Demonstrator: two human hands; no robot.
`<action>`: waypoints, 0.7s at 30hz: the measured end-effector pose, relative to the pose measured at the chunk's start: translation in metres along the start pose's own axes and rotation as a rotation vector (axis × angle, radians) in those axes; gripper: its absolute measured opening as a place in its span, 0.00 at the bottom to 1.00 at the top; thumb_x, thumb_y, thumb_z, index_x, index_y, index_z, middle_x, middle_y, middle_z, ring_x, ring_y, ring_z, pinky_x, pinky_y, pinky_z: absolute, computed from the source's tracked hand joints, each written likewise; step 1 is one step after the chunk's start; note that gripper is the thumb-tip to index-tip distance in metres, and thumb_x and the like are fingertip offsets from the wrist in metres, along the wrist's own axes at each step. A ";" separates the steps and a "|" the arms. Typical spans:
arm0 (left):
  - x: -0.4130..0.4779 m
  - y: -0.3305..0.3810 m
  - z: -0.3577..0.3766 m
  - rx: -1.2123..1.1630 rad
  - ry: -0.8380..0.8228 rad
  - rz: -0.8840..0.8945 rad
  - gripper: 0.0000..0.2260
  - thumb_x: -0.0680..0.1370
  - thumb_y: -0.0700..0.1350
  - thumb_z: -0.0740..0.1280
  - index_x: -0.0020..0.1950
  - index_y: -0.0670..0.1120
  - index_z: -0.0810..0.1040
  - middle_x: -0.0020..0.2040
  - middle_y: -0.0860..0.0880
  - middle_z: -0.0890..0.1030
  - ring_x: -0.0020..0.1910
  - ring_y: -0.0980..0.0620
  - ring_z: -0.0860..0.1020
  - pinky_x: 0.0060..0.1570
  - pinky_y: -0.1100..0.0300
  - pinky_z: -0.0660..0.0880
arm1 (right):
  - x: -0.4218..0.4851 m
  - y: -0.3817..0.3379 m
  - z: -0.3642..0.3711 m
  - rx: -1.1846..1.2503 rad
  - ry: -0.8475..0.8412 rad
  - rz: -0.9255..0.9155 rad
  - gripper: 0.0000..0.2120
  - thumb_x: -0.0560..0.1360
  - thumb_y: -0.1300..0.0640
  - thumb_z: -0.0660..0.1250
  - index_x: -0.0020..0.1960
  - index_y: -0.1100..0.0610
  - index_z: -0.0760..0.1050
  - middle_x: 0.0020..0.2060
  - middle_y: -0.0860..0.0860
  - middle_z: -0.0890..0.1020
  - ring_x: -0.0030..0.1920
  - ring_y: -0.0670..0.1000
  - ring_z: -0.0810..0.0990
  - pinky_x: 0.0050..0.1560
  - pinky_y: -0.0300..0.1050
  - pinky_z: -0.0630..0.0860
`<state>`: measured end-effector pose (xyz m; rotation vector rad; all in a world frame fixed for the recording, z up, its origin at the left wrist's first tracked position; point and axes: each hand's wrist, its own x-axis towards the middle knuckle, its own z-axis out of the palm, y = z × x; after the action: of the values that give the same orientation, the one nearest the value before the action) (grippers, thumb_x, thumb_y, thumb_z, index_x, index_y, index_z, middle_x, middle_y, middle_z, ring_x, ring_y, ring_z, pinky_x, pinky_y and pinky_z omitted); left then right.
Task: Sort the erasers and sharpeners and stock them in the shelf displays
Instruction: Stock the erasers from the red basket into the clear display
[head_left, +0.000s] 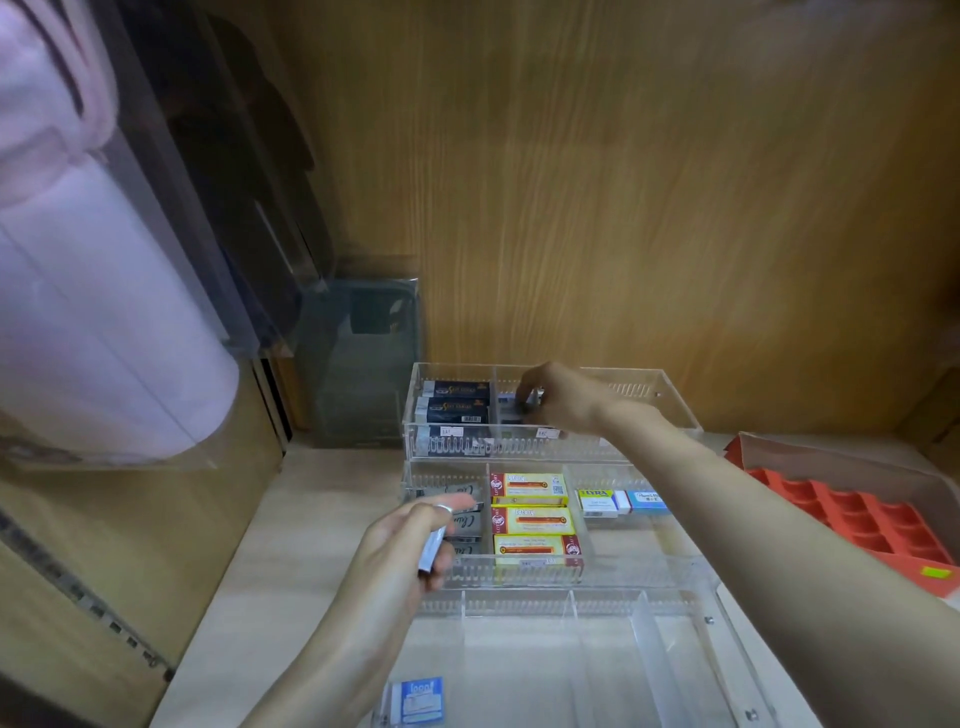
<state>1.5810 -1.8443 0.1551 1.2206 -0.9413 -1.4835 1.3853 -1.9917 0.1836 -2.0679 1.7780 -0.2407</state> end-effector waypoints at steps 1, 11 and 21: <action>0.000 0.000 -0.001 -0.001 0.004 -0.002 0.16 0.78 0.37 0.57 0.43 0.45 0.84 0.30 0.49 0.69 0.28 0.53 0.65 0.32 0.58 0.60 | -0.001 -0.001 -0.002 0.012 0.010 -0.005 0.06 0.74 0.60 0.68 0.50 0.54 0.77 0.45 0.55 0.81 0.30 0.50 0.78 0.31 0.40 0.71; -0.001 0.000 0.001 -0.004 0.011 -0.008 0.15 0.79 0.36 0.56 0.45 0.43 0.82 0.34 0.47 0.68 0.26 0.55 0.65 0.28 0.62 0.61 | -0.004 -0.007 -0.002 -0.015 0.051 0.034 0.06 0.72 0.59 0.69 0.49 0.55 0.80 0.44 0.53 0.79 0.39 0.52 0.75 0.33 0.39 0.68; -0.002 0.003 -0.004 -0.040 -0.018 -0.035 0.18 0.78 0.33 0.51 0.50 0.41 0.81 0.33 0.47 0.68 0.27 0.55 0.66 0.25 0.64 0.64 | -0.033 -0.007 -0.017 0.112 0.221 0.026 0.17 0.74 0.59 0.68 0.63 0.55 0.75 0.49 0.56 0.82 0.39 0.48 0.79 0.40 0.37 0.71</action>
<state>1.5858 -1.8433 0.1575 1.2019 -0.9028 -1.5360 1.3798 -1.9619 0.2061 -2.0021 1.8695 -0.5679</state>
